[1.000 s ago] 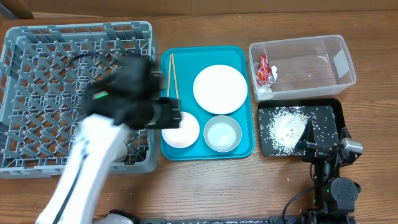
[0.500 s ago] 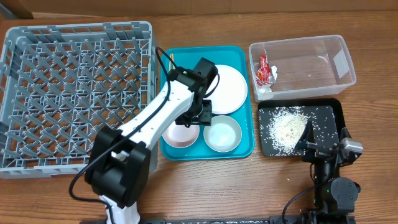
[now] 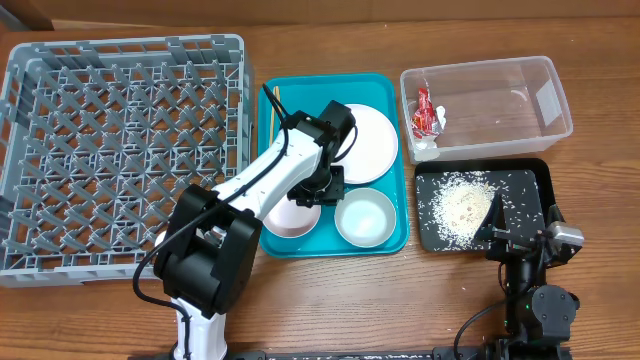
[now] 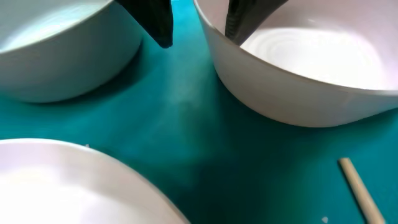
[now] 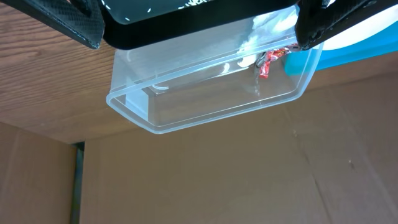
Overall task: Sort waste into correct bins and load items into the dishwasher
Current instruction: 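Reach the left gripper to the pink bowl and grasp it, then carry the pink bowl to the dish rack's left side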
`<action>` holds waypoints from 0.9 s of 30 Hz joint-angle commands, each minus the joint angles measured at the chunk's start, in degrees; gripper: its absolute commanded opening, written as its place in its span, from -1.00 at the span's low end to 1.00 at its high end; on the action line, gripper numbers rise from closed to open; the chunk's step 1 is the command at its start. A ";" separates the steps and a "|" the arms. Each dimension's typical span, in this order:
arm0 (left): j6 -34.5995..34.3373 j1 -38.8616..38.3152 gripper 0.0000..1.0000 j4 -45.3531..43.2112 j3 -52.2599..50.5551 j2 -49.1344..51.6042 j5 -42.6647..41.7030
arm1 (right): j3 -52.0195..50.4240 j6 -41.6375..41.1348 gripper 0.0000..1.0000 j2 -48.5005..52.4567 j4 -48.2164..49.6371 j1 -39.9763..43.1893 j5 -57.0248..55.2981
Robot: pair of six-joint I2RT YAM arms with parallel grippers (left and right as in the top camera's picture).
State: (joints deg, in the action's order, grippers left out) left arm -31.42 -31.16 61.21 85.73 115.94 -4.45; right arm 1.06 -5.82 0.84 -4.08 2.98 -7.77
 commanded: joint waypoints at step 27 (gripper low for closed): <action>10.62 24.50 -0.92 4.98 2.62 -28.17 -14.25 | -0.61 -0.11 1.00 -0.68 0.35 0.26 -0.26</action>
State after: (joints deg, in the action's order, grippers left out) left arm -24.86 -11.33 65.19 87.37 91.18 -15.77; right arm 1.06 -5.80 0.84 -4.10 2.98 -7.77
